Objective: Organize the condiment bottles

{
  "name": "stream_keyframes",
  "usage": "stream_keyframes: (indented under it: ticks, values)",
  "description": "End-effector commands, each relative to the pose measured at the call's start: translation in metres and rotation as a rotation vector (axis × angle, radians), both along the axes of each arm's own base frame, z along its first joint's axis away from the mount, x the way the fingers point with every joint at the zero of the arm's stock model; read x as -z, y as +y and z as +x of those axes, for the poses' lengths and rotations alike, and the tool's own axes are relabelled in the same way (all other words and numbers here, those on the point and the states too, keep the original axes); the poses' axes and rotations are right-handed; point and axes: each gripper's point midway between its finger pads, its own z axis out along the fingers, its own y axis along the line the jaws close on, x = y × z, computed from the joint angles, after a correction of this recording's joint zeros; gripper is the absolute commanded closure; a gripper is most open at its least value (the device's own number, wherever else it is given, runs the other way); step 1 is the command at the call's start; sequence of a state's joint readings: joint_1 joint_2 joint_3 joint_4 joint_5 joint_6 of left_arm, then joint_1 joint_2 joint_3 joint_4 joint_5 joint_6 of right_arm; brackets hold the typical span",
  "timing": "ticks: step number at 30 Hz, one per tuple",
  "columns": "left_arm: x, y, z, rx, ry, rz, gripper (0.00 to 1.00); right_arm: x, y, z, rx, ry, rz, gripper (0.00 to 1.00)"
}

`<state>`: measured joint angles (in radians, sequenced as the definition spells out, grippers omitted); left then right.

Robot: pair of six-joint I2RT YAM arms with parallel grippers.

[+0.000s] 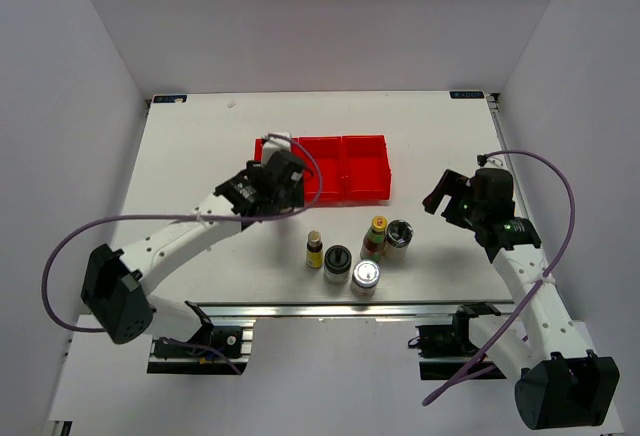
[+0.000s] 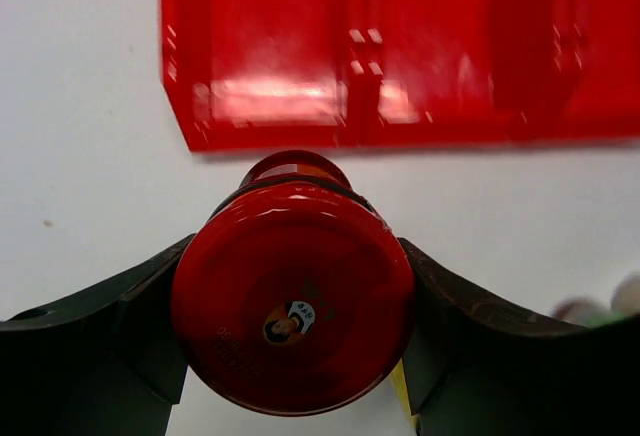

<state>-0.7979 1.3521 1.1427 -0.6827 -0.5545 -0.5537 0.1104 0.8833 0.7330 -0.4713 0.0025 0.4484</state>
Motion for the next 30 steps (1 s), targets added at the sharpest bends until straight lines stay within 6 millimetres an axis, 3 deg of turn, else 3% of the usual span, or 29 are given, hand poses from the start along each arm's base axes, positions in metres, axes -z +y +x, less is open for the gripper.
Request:
stream_keyframes:
  ticks: [1, 3, 4, 6, 7, 8, 10, 13, 27, 30]
  values:
    - [-0.065, 0.011, 0.071, -0.072, -0.209, -0.063, 0.58, -0.008, 0.001, 0.009, -0.014, -0.033, -0.002, 0.11]
    - [-0.071, 0.012, 0.091, -0.095, -0.246, -0.012, 0.57, -0.006, 0.0, 0.011, -0.011, -0.032, -0.007, 0.11]
    - [-0.091, 0.007, 0.103, -0.072, -0.295, -0.015, 0.53, -0.003, 0.001, 0.012, -0.011, -0.019, -0.006, 0.11]
    - [-0.096, 0.006, 0.121, -0.053, -0.297, -0.025, 0.53, -0.002, 0.001, 0.015, -0.009, -0.011, -0.004, 0.11]
    - [-0.084, 0.005, 0.132, -0.059, -0.274, 0.0, 0.53, -0.001, 0.002, 0.017, -0.01, -0.006, -0.005, 0.11]
    - [-0.094, 0.006, 0.142, -0.078, -0.29, -0.003, 0.53, 0.002, 0.001, 0.018, -0.008, 0.009, -0.007, 0.11]
    - [-0.075, 0.016, 0.161, -0.104, -0.253, 0.026, 0.53, 0.004, -0.004, 0.022, 0.024, 0.019, -0.023, 0.11]
    - [-0.067, 0.018, 0.182, -0.102, -0.236, 0.012, 0.53, 0.008, -0.005, 0.027, 0.041, 0.033, -0.022, 0.11]
    - [-0.011, 0.027, 0.206, -0.122, -0.186, -0.02, 0.5, 0.004, -0.016, 0.031, 0.094, 0.015, -0.062, 0.11]
    - [-0.008, 0.024, 0.21, -0.118, -0.193, -0.037, 0.46, 0.004, -0.018, 0.03, 0.1, 0.015, -0.068, 0.11]
